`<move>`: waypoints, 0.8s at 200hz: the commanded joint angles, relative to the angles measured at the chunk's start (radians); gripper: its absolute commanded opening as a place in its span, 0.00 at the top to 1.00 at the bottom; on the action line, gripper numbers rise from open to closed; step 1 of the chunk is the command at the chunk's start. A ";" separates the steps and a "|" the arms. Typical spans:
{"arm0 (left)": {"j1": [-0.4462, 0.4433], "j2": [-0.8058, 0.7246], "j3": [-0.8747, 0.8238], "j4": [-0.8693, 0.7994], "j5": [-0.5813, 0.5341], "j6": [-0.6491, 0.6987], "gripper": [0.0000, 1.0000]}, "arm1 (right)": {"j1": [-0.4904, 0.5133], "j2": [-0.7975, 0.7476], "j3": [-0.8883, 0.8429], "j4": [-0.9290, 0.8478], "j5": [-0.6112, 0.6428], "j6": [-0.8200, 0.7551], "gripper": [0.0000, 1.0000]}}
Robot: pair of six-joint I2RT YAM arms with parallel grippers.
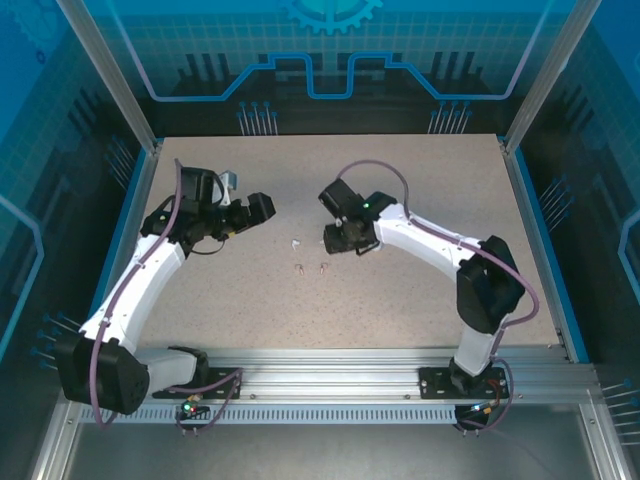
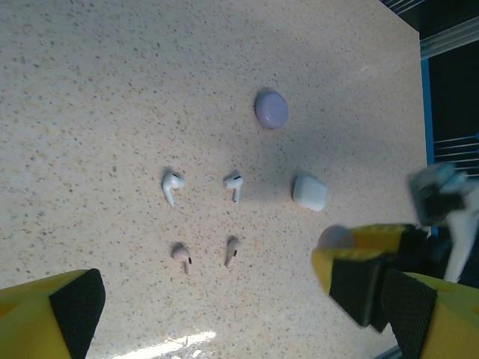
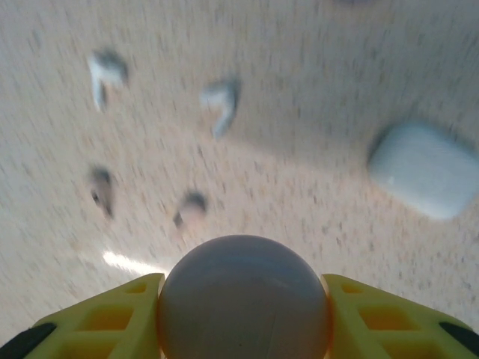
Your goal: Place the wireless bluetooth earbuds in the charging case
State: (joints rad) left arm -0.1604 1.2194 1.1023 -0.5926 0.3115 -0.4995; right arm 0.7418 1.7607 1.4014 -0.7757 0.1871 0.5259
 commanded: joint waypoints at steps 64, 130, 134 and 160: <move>-0.100 -0.009 -0.024 0.062 -0.008 -0.089 0.01 | 0.094 -0.101 -0.360 0.115 -0.020 -0.046 0.61; -0.132 -0.041 -0.099 0.109 -0.015 -0.153 0.01 | 0.143 0.050 -0.309 0.084 0.044 -0.067 0.59; -0.133 -0.044 -0.106 0.114 -0.015 -0.157 0.01 | 0.143 0.055 -0.306 0.085 0.042 -0.064 0.59; -0.134 -0.054 -0.143 0.148 -0.017 -0.184 0.01 | 0.144 0.074 -0.275 0.083 0.020 -0.046 0.50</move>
State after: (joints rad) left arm -0.2874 1.1954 0.9947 -0.4973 0.3008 -0.6388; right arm 0.8730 1.7920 1.0985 -0.6937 0.2089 0.4599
